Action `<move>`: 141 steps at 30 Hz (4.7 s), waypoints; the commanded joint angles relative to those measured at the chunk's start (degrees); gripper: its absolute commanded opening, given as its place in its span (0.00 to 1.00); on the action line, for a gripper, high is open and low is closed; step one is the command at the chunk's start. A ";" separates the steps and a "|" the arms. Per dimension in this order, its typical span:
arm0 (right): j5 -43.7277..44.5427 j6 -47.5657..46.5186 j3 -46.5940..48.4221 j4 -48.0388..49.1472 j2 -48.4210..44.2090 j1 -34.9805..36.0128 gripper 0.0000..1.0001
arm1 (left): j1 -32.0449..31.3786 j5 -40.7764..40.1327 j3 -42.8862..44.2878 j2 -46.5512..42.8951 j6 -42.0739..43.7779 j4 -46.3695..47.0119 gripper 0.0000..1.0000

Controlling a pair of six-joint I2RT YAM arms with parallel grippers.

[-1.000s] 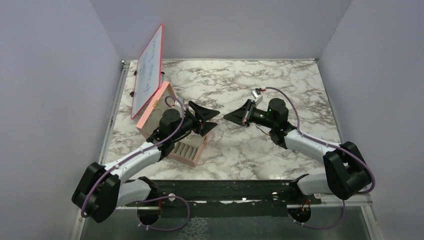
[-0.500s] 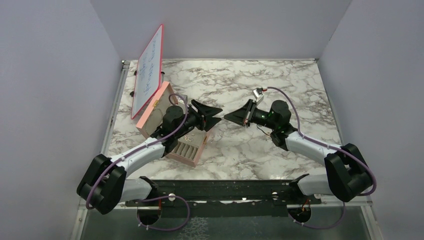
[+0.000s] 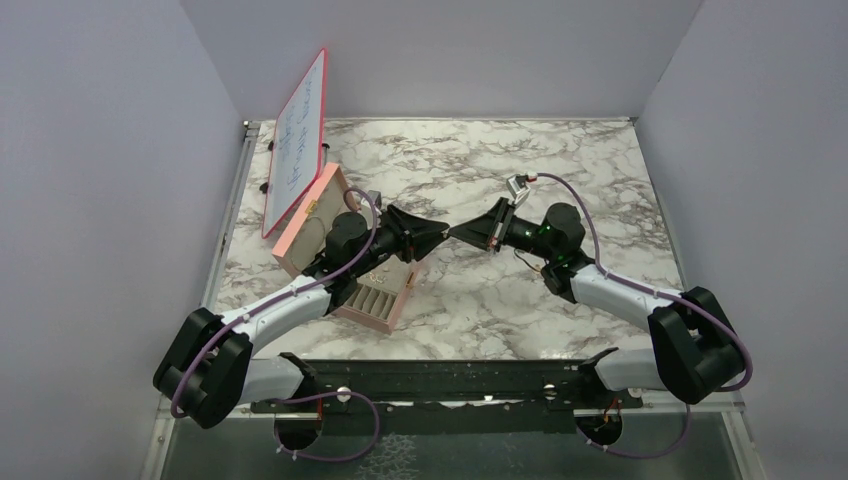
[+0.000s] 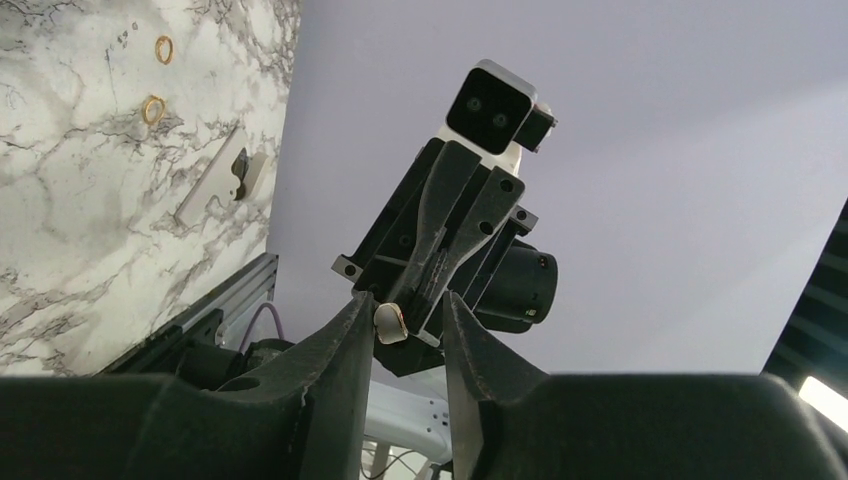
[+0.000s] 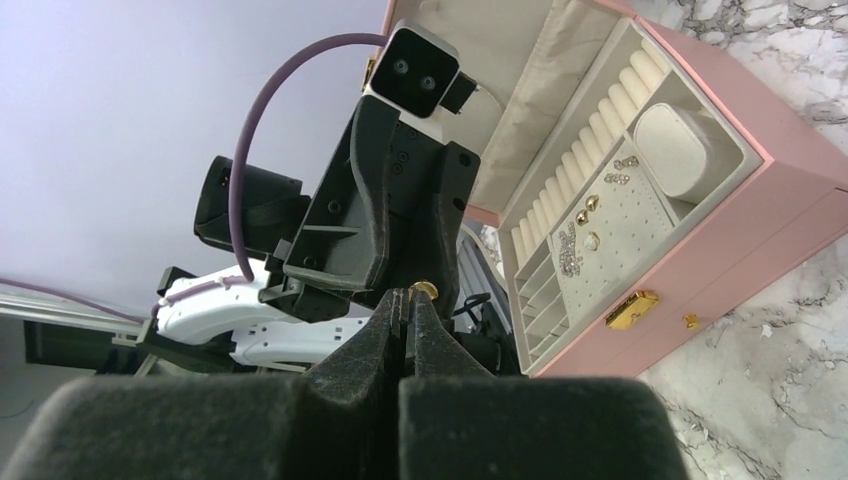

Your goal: Organize the mixed jewelry

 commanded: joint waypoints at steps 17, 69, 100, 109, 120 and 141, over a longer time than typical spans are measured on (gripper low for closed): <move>0.05 0.94 -3.37 4.40 -3.25 -0.50 0.11 | -0.26 1.78 3.45 0.65 2.88 2.51 0.01; 10.45 -19.96 -4.92 -31.78 7.99 1.25 0.42 | 1.34 -25.05 28.01 8.44 71.14 -69.70 0.03; 8.59 -21.17 -0.32 -33.82 16.62 1.26 0.39 | 1.90 -23.41 26.03 7.83 69.84 -72.06 0.03; 8.66 -21.39 -0.40 -33.95 16.63 1.26 0.38 | 1.85 -23.03 27.32 9.29 69.71 -69.62 0.03; 8.66 -21.78 0.14 -34.43 16.30 1.26 0.37 | 2.16 -26.19 26.84 9.48 67.75 -66.34 0.03; 9.39 -21.61 -0.30 -34.99 15.88 1.26 0.36 | 2.91 -25.72 24.60 10.84 67.45 -64.47 0.03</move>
